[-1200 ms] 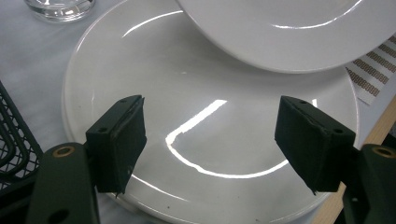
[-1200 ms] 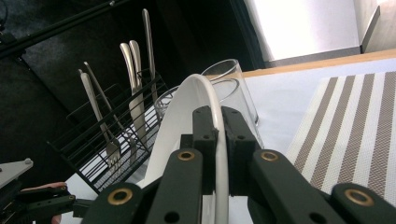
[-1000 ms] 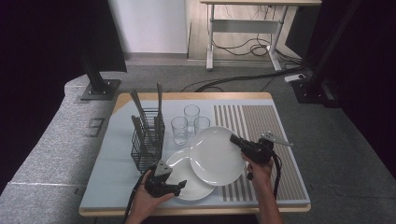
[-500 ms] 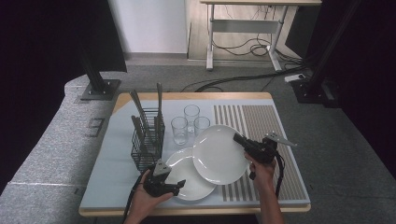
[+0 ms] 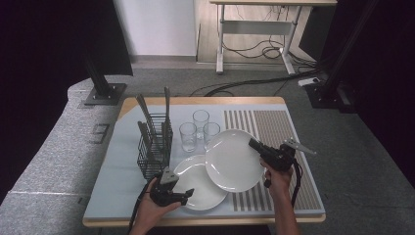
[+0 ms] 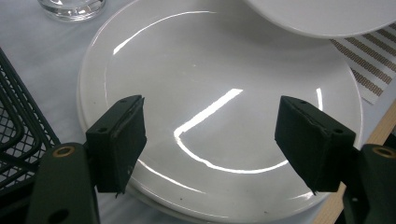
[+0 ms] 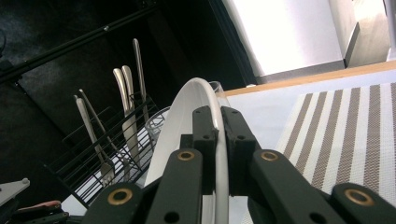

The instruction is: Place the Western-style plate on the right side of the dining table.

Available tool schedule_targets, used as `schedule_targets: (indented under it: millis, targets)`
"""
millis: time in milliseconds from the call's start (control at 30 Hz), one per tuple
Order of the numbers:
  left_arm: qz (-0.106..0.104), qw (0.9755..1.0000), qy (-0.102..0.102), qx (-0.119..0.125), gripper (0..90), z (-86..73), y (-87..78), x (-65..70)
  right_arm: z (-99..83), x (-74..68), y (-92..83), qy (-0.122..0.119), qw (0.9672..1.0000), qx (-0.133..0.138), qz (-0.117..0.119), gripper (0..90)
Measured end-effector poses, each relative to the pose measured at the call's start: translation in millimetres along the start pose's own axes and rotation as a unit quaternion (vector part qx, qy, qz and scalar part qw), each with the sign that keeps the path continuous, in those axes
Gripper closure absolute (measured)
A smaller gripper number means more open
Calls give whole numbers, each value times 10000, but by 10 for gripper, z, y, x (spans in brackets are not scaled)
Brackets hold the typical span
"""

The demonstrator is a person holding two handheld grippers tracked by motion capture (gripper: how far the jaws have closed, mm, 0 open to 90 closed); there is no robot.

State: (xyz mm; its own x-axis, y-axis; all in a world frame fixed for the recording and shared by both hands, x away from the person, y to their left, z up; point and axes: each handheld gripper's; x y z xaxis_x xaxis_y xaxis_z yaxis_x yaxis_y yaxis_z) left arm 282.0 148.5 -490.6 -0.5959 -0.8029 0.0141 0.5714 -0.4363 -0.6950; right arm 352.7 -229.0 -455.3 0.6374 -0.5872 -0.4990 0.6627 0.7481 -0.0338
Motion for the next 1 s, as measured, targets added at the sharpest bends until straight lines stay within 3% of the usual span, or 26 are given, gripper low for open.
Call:
schedule_targets:
  millis: [1000]
  targets:
    - [-15, 10000, 14, -34, 251, -3, -1, -4, 78, 115, -179, 112, 9993, 319, -171, 856]
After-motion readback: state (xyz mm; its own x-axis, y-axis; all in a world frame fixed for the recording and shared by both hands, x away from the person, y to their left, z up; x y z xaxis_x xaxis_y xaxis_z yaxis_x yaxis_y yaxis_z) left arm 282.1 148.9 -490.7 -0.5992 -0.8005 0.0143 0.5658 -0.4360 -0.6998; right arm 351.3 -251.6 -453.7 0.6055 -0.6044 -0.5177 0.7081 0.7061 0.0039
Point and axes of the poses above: each handheld gripper's, and its own axes: y roughly forward along the jaws, z roughly out of its top, x roughly to its right, and after that the axes turned 7 degrees about z, right-handed
